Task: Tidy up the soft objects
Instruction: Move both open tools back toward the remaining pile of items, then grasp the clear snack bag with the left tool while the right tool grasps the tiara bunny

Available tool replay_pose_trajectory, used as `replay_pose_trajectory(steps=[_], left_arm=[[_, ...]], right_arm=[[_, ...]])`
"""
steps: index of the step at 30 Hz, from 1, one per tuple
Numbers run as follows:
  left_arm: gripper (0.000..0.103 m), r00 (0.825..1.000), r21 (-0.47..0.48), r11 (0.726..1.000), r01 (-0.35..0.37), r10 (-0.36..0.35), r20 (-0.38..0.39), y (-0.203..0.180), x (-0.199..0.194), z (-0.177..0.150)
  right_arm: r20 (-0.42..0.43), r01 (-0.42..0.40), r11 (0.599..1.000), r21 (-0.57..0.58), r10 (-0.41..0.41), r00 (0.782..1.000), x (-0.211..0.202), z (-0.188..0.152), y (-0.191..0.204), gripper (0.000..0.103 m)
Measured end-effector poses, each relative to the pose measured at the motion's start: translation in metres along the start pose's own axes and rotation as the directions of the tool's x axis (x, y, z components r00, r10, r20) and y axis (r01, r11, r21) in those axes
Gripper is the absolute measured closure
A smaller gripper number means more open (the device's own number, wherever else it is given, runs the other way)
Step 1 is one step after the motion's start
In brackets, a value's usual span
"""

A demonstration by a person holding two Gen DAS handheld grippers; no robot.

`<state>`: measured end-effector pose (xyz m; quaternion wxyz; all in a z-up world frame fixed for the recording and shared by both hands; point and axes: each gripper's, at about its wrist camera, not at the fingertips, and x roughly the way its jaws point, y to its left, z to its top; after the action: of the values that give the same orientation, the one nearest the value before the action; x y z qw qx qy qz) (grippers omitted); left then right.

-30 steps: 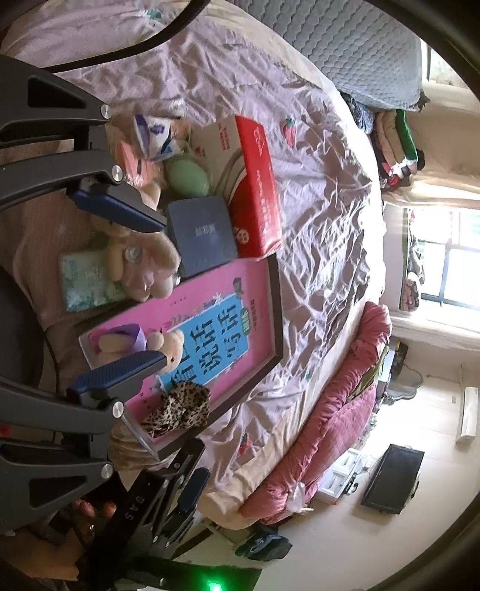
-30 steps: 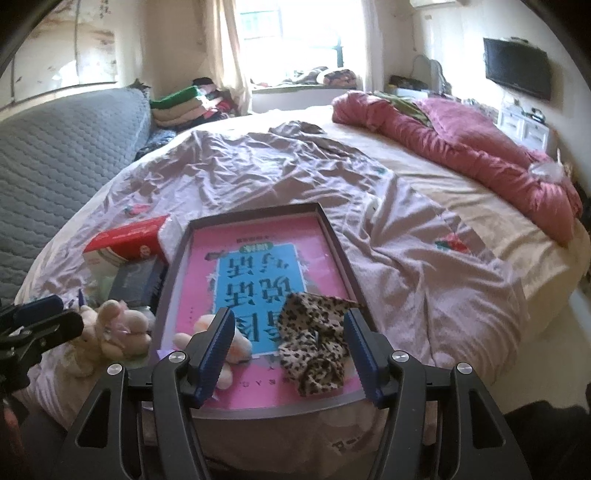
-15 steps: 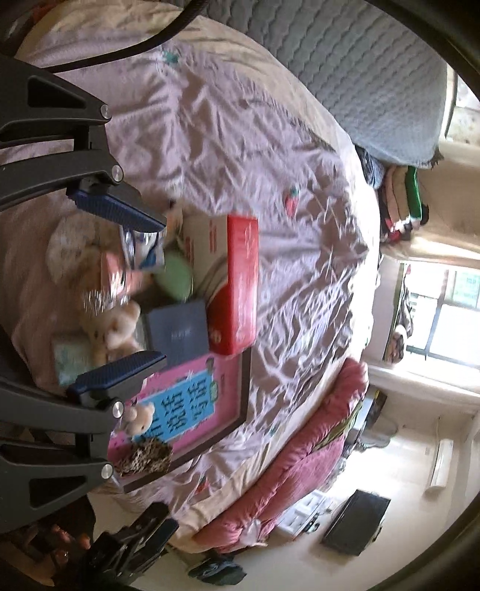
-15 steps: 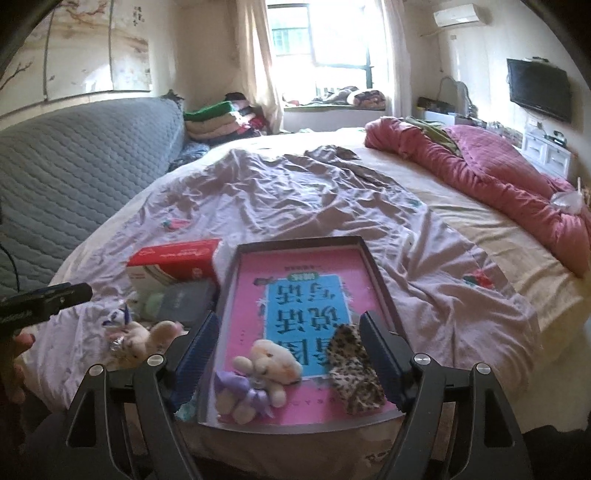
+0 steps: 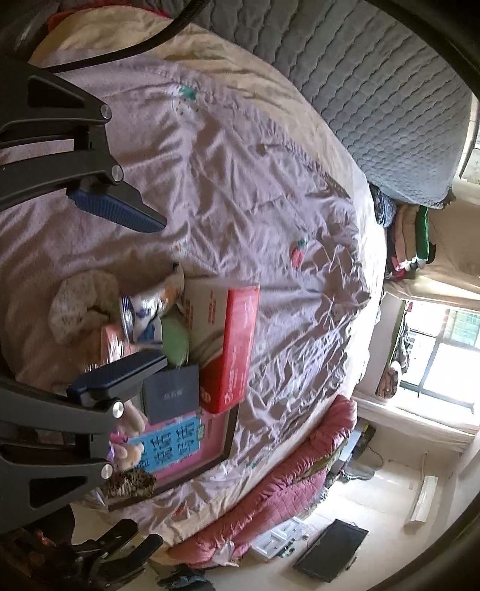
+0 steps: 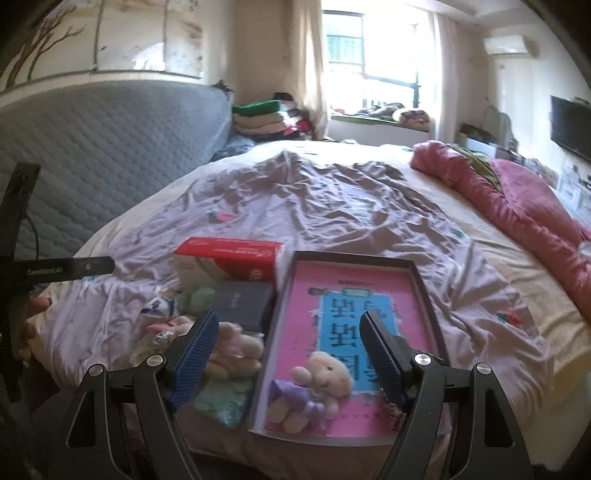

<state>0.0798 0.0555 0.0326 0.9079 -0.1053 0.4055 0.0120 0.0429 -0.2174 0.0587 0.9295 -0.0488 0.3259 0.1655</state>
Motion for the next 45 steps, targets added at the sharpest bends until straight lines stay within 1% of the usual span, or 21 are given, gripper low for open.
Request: replay_pose_trajectory(steps=[2,5,9,12,16,20,23,26,29,31,34,38,40,43,45], left_arm=[[0.037,1.0,-0.006,1.0,-0.009,0.009,-0.013,0.004,0.002,-0.001],[0.037,0.999,-0.015,1.0,-0.004,0.003,-0.032,0.01,0.007,-0.003],[0.037,0.999,-0.03,0.999,-0.012,0.011,-0.053,0.016,0.014,-0.006],[0.037,0.998,-0.027,0.999,-0.023,0.021,-0.054,0.02,0.017,-0.009],[0.037,0.995,-0.038,0.999,-0.014,0.01,-0.1,0.023,0.032,-0.014],[0.037,0.99,-0.041,0.999,-0.006,0.0,-0.142,0.021,0.045,-0.019],[0.037,0.987,-0.054,0.998,0.01,-0.019,-0.158,0.018,0.053,-0.018],[0.037,0.985,-0.056,0.998,0.004,-0.014,-0.171,0.014,0.062,-0.014],[0.037,0.984,-0.064,0.998,0.01,-0.022,-0.178,0.011,0.071,-0.011],[0.037,0.981,-0.079,0.996,0.034,-0.048,-0.19,0.011,0.077,-0.011],[0.037,0.975,-0.112,0.992,0.062,-0.084,-0.203,0.012,0.085,-0.008],[0.037,0.971,-0.155,0.986,0.063,-0.097,-0.221,0.019,0.098,-0.005],[0.037,0.967,-0.185,0.98,0.078,-0.12,-0.226,0.024,0.105,-0.004],[0.037,0.964,-0.194,0.978,0.071,-0.118,-0.238,0.028,0.112,-0.003],[0.037,0.964,-0.205,0.976,0.07,-0.119,-0.237,0.03,0.119,-0.001]], right_arm=[[-0.02,-0.015,0.999,-0.039,0.014,1.0,0.007,0.0,0.01,0.023],[-0.049,-0.039,0.995,-0.093,0.034,0.998,0.019,-0.002,0.026,0.023],[-0.075,-0.083,0.988,-0.128,0.074,0.994,0.031,-0.007,0.042,0.023],[-0.092,-0.129,0.982,-0.135,0.117,0.989,0.04,-0.015,0.048,0.023],[-0.118,-0.137,0.978,-0.154,0.12,0.986,0.051,-0.024,0.054,0.023],[-0.122,-0.145,0.978,-0.149,0.128,0.984,0.06,-0.026,0.055,0.023],[-0.135,-0.156,0.977,-0.148,0.136,0.981,0.068,-0.029,0.059,0.023],[-0.143,-0.158,0.972,-0.175,0.134,0.981,0.073,-0.03,0.067,0.023],[-0.141,-0.176,0.961,-0.215,0.148,0.979,0.077,-0.03,0.077,0.023],[-0.142,-0.192,0.952,-0.24,0.161,0.977,0.08,-0.031,0.084,0.023],[-0.136,-0.188,0.935,-0.3,0.153,0.979,0.086,-0.032,0.094,0.023],[-0.154,-0.179,0.91,-0.373,0.129,0.98,0.097,-0.035,0.103,0.023],[-0.151,-0.164,0.893,-0.419,0.109,0.982,0.102,-0.038,0.108,0.023],[-0.145,-0.14,0.87,-0.473,0.079,0.986,0.109,-0.04,0.115,0.023],[-0.139,-0.153,0.856,-0.493,0.096,0.986,0.109,-0.041,0.118,0.023]])
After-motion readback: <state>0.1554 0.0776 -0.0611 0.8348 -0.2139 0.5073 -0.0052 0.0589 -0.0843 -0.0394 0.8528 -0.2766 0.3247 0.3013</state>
